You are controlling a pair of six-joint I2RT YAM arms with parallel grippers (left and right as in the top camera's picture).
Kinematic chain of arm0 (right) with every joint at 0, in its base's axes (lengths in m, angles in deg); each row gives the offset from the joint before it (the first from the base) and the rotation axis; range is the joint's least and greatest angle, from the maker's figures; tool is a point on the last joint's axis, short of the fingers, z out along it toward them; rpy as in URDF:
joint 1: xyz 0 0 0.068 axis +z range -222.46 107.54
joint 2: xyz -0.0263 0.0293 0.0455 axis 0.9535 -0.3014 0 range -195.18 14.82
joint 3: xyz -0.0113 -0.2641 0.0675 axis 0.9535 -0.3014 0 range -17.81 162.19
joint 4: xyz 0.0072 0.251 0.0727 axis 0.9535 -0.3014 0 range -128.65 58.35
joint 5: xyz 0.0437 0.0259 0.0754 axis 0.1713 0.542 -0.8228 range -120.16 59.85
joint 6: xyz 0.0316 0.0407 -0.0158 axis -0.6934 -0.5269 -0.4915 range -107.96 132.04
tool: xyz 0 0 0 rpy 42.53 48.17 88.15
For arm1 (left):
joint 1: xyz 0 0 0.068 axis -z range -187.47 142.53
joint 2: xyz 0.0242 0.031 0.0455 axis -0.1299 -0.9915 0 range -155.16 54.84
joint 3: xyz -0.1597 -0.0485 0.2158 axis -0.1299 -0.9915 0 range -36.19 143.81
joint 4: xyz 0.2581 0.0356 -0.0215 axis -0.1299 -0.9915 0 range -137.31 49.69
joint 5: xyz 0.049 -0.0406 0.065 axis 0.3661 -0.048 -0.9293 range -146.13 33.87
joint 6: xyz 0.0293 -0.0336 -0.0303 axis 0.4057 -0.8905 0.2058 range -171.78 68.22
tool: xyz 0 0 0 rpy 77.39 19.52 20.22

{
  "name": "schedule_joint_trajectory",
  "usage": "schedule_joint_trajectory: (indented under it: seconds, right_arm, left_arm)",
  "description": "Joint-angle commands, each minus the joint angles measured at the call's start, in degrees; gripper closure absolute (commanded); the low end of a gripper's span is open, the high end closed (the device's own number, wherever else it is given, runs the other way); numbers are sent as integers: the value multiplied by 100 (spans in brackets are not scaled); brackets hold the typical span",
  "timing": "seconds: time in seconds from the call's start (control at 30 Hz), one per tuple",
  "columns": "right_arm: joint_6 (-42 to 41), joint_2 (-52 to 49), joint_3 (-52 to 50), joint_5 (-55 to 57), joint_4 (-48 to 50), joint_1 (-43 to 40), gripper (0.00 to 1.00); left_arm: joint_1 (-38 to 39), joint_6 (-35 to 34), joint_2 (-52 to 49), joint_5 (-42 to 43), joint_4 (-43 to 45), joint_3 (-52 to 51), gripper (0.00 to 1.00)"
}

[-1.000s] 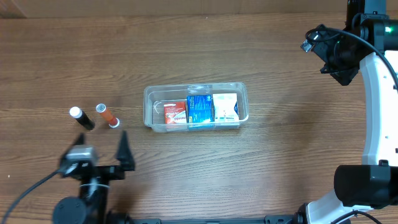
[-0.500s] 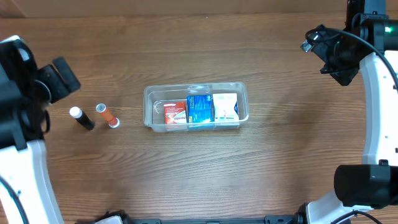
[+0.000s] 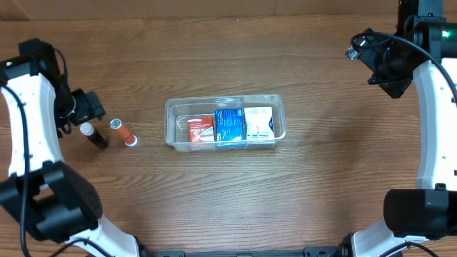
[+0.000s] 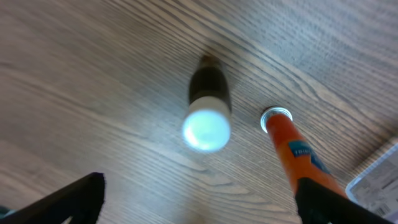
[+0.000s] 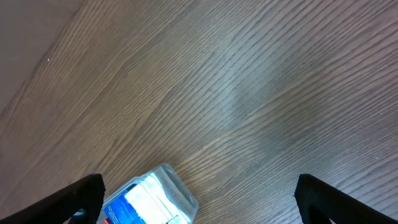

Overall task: Pack container
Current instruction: 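Grasp the black bottle with white cap using the left gripper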

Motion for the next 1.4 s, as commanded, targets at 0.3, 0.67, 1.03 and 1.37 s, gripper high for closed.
schedule_joint_trajectory:
  seconds: [0.3,0.67,1.03,1.37]
  right_arm:
    - [0,28,33,-33,17,-2,0]
    - [0,28,33,-33,17,-2,0]
    - [0,28,33,-33,20,-2,0]
    - [0,28,33,-33,17,-2,0]
  left_arm:
    - [-68,376,-765,284,190,46,23]
    - [-278,551,-855,188,271,46,46]
    - [-286,761,-857,560,385,46,59]
    - [-282,761,-859,643,269,4,47]
